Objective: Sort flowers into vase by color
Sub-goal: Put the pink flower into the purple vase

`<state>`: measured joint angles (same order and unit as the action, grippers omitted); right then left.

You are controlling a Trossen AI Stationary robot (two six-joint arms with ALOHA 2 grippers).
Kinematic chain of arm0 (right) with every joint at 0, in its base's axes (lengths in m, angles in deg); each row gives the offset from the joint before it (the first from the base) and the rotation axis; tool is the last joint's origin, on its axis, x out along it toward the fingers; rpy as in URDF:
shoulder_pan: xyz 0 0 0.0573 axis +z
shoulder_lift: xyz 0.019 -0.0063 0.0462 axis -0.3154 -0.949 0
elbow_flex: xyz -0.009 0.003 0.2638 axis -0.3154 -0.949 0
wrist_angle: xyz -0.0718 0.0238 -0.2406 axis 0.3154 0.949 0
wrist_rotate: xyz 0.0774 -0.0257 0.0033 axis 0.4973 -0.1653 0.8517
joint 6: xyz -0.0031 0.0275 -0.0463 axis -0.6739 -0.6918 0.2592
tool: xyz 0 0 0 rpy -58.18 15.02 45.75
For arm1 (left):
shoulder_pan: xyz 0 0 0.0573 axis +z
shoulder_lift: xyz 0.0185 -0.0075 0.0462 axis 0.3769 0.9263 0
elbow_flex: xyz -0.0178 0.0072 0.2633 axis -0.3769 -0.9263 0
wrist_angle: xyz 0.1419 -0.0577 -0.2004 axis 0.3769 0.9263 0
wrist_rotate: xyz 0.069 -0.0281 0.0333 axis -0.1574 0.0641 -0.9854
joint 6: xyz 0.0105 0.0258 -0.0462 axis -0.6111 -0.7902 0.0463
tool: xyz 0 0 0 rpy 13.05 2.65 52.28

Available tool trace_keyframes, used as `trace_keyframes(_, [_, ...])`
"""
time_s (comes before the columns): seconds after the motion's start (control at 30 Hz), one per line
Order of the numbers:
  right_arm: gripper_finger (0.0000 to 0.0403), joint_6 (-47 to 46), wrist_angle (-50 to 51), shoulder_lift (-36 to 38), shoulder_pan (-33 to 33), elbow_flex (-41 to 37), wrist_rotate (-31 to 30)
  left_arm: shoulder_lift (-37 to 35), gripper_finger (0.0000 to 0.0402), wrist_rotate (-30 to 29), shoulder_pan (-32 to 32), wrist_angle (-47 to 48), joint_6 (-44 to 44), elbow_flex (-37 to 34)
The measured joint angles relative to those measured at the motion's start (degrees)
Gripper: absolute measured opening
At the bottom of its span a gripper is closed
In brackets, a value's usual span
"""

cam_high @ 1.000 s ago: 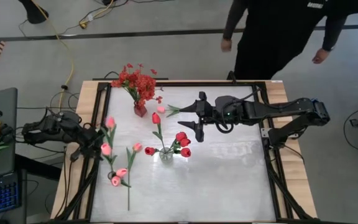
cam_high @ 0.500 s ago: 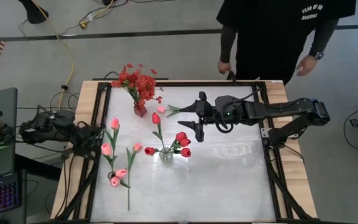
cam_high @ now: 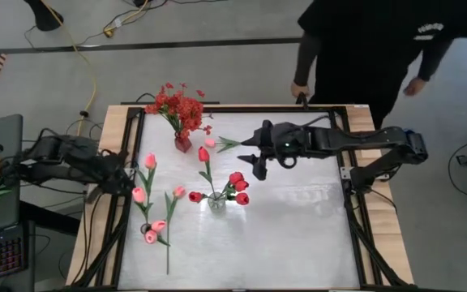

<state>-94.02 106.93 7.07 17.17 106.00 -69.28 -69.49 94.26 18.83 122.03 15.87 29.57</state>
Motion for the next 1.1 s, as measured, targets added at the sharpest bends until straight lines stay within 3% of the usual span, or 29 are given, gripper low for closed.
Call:
trace_keyframes(0.27, [0.0255, 0.03, 4.02, -4.67, -4.83, -0.07, 0.0, 5.51, 0.0109, -7.08, 0.02, 6.06, -4.64, 2.38])
trace_keyframes(0.53, [0.0255, 2.28, 6.17, -8.3, -12.85, -0.88, 0.47, 6.18, 0.0109, -23.13, 0.0, 8.95, -3.84, 4.33])
trace_keyframes(0.7, [0.0255, 3.41, 3.21, -9.64, -17.82, -5.77, 6.28, 6.6, 0.0109, -23.91, 0.02, 8.79, -3.53, 3.34])
trace_keyframes(0.9, [0.0255, 5.71, -6.88, -11.52, -20.46, -13.43, 7.56, 6.55, 0.0109, -23.52, 0.01, 8.49, -2.75, 3.2])
trace_keyframes(1.1, [0.0255, 12.19, -12.0, -18.14, -20.19, -14.89, 8.53, 6.53, 0.0109, -23.5, 0.0, 8.11, -0.74, 3.2])
